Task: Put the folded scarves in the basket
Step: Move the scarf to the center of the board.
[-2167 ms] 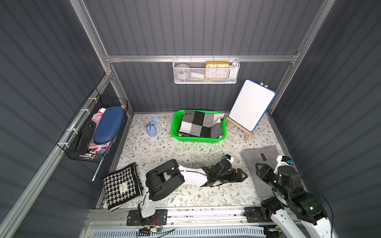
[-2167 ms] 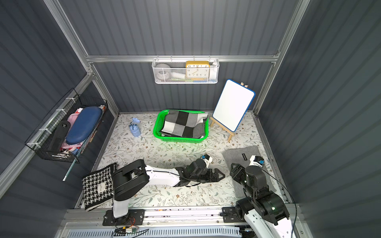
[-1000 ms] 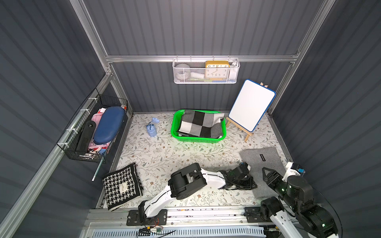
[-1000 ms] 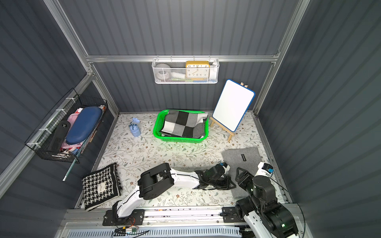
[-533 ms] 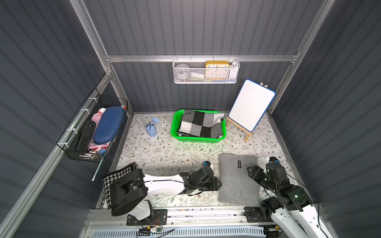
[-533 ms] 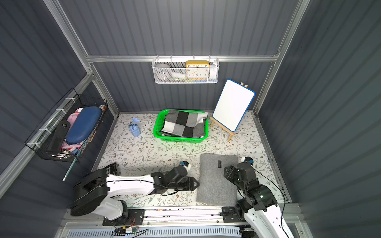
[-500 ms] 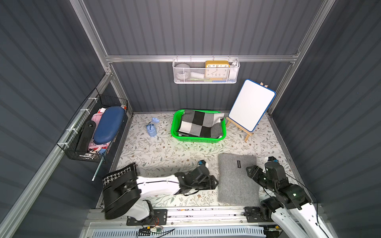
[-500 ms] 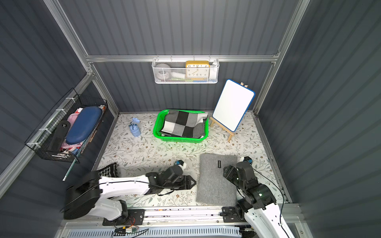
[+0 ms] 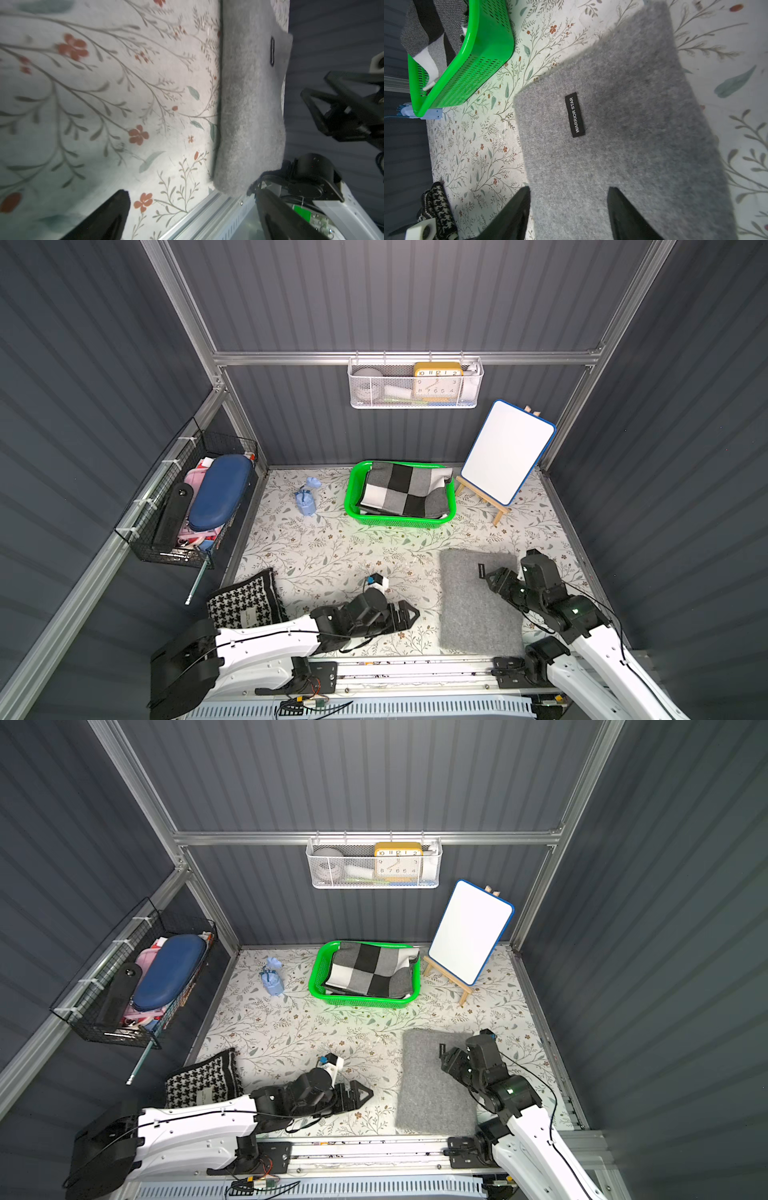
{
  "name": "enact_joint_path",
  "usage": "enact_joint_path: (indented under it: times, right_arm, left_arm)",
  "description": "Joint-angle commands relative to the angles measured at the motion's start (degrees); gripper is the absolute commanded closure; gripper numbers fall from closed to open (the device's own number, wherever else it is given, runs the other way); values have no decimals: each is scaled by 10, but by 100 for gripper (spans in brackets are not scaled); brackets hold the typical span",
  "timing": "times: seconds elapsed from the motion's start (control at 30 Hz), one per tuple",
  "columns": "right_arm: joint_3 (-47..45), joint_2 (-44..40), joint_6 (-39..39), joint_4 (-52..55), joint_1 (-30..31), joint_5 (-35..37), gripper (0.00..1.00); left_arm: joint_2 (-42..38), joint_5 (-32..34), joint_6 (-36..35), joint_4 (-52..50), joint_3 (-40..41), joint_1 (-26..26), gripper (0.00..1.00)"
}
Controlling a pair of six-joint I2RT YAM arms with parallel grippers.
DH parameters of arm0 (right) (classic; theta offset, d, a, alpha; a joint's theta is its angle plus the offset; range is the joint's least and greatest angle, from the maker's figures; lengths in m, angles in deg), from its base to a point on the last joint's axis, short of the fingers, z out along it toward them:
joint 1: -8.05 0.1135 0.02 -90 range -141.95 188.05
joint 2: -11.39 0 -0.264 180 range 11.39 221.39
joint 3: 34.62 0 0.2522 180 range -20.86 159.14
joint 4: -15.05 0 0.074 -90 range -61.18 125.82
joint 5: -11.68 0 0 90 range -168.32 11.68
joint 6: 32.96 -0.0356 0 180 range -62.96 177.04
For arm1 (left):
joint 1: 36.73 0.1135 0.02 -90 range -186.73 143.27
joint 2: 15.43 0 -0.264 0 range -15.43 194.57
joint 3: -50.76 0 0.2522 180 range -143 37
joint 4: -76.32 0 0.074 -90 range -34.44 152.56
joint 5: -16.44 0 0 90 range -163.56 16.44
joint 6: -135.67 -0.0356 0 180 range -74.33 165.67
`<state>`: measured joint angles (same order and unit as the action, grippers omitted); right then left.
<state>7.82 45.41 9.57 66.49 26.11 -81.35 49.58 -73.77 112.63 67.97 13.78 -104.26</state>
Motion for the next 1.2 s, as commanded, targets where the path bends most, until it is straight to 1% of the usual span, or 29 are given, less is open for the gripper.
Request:
enact_joint_path:
  times: [0.0, 0.13, 0.27, 0.33, 0.43, 0.53, 0.57, 0.67, 0.77, 0.83, 0.9, 0.97, 1.03, 1.07, 1.1, 1.13, 1.17]
  right_arm:
    - [-20, -18, -9, 3, 2, 2, 37]
    - [-30, -33, -18, 5, 3, -1, 37]
    - [-32, -40, -18, 13, 3, 0, 37]
    - [-35, -42, -18, 12, 3, 1, 37]
    - [-39, -42, -20, 10, 3, -1, 37]
    - [-41, -43, -20, 9, 3, 0, 37]
    - [-42, -44, -20, 9, 3, -1, 37]
    - [-43, -47, -19, 8, 3, 0, 37]
    - [-49, -48, -20, 4, 3, 0, 37]
    - [-52, -47, -22, 3, 3, 0, 37]
    - [-54, -48, -22, 2, 3, -3, 37]
    - [-54, -49, -20, 5, 3, -6, 36]
    - [-54, -53, -18, 7, 3, -6, 37]
    - [-54, -54, -17, 8, 3, -6, 36]
    - [-55, -55, -17, 8, 3, -6, 36]
    - [-56, -55, -17, 8, 3, -7, 36]
    - [-57, -55, -16, 7, 3, -7, 36]
  left_arm:
    - [69, -13, -5, 52, -58, -32, 1]
    - [167, -50, -3, 114, -91, -45, 1]
    - [241, -67, 0, 106, -137, -52, 2]
    - [265, -72, 0, 102, -151, -53, 6]
    - [294, -82, 14, 110, -157, -53, 16]
    - [316, -97, 23, 92, -169, -52, 29]
    - [319, -108, 27, 80, -174, -53, 38]
    - [309, -93, 12, 35, -183, -43, 62]
    - [290, -87, -5, 26, -180, -32, 80]
    - [280, -86, -18, 19, -178, -19, 91]
    - [265, -85, -32, -9, -172, 6, 99]
    - [243, -81, -50, -38, -159, 39, 100]
    - [203, -61, -76, -72, -141, 80, 99]
    - [180, -49, -94, -93, -132, 106, 95]
    - [153, -39, -112, -114, -125, 136, 88]
    - [132, -31, -123, -135, -121, 164, 80]
    - [107, -27, -136, -152, -116, 196, 57]
